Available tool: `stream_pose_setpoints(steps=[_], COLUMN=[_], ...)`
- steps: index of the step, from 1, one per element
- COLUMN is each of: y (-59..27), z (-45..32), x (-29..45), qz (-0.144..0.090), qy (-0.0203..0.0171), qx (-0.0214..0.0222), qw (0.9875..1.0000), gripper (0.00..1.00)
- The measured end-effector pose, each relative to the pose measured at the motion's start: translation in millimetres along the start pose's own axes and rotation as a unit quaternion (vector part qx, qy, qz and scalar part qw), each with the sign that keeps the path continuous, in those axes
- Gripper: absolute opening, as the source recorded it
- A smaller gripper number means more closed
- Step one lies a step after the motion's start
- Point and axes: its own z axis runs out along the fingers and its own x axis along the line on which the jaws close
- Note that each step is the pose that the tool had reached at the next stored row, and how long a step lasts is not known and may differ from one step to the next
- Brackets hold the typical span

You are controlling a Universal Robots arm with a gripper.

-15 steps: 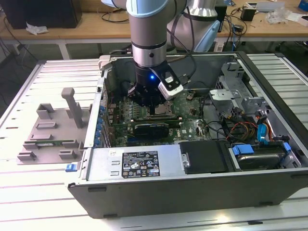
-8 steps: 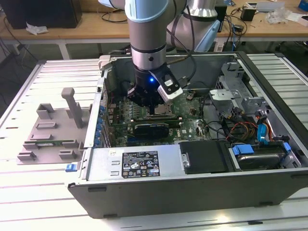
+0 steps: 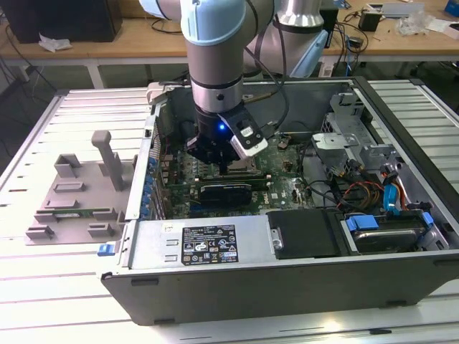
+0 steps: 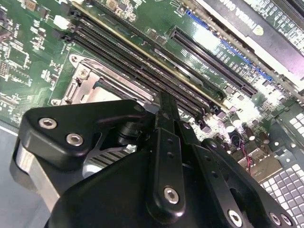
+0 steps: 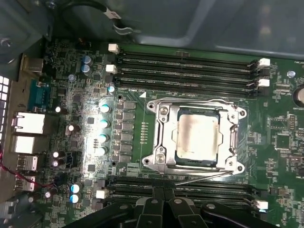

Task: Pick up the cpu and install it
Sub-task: 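Install the second cpu locking lever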

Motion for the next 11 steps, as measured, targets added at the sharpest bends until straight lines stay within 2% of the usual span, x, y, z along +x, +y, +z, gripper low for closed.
stream_pose_setpoints(steps=[1,2,6,8,10,11], y=[-1.0,-1.8,-3.0,-4.5,-4.7,-4.9], z=[0.7,1.4,3.7,5.8,7.5,8.3], x=[0.5,0.9,3.1,4.0,4.0,4.0], qz=[0.000,0.000,0.001,0.001,0.001,0.001], qy=[-0.0002,-0.0006,-0.0014,-0.0020,-0.0020,-0.0027], qx=[-0.0031,-0.0081,-0.0157,-0.0224,-0.0235,-0.0288], qw=[1.0000,1.0000,0.9999,0.9997,0.9997,0.9996], gripper=[0.11,0.11,0.11,0.11,0.11,0.11])
